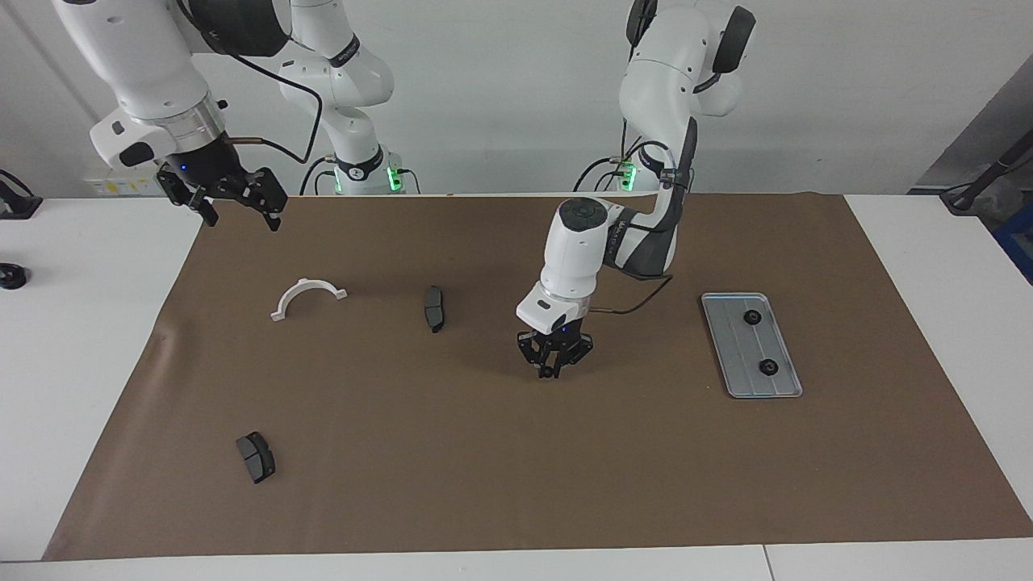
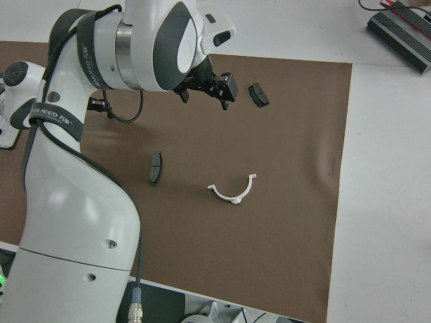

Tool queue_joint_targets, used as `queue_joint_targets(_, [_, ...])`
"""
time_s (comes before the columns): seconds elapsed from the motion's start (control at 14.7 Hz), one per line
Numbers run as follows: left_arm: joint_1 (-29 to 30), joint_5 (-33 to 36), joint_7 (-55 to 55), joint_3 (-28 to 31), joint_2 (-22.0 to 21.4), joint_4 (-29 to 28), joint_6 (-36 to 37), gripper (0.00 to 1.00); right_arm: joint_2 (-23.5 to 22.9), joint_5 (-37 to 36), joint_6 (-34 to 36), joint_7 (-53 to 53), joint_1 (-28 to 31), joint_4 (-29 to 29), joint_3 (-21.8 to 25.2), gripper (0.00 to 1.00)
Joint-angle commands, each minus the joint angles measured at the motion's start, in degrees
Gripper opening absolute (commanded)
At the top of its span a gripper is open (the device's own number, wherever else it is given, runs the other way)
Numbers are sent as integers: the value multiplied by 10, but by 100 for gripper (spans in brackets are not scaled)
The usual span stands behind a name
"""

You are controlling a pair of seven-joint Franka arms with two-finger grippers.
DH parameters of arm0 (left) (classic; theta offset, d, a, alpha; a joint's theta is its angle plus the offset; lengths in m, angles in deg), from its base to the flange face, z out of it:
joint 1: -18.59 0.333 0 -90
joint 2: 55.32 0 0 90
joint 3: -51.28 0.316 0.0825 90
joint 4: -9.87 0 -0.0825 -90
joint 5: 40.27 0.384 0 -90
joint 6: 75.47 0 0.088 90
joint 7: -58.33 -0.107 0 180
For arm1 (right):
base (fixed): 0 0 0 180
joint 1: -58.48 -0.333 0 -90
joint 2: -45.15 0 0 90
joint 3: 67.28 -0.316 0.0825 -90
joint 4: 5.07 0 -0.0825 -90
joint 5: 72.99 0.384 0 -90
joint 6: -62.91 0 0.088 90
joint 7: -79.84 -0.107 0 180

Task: Place bearing gear from tray to pile
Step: 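Carry the gear with the left gripper and set it mid-table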

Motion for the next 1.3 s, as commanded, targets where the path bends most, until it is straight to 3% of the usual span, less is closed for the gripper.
queue_joint_targets(0.0, [-6,8,10,8,-7,-9,6,100,12,8,-18,-3,0,-12,0,100])
queue_joint_targets(0.2, [2,10,6,13,-23,-9,58,100,12,30,-55,7,0,-33,0,100])
queue_joint_targets(0.41, [31,10,-16,13,-66,-29,93,100,3,55,-80,1,-28,-58,-2,100])
queue_joint_targets(0.68, [92,10,-105,13,-156,-122,94,100,-86,45,-199,-46,-106,-45,-2,100])
queue_joint_targets(0.89, [154,10,-196,13,-191,-162,104,100,-147,40,-287,-118,-167,-42,-2,100])
queue_joint_targets(1.23, [263,8,-286,10,-206,-170,122,100,-285,-5,-302,-222,-264,69,-2,100])
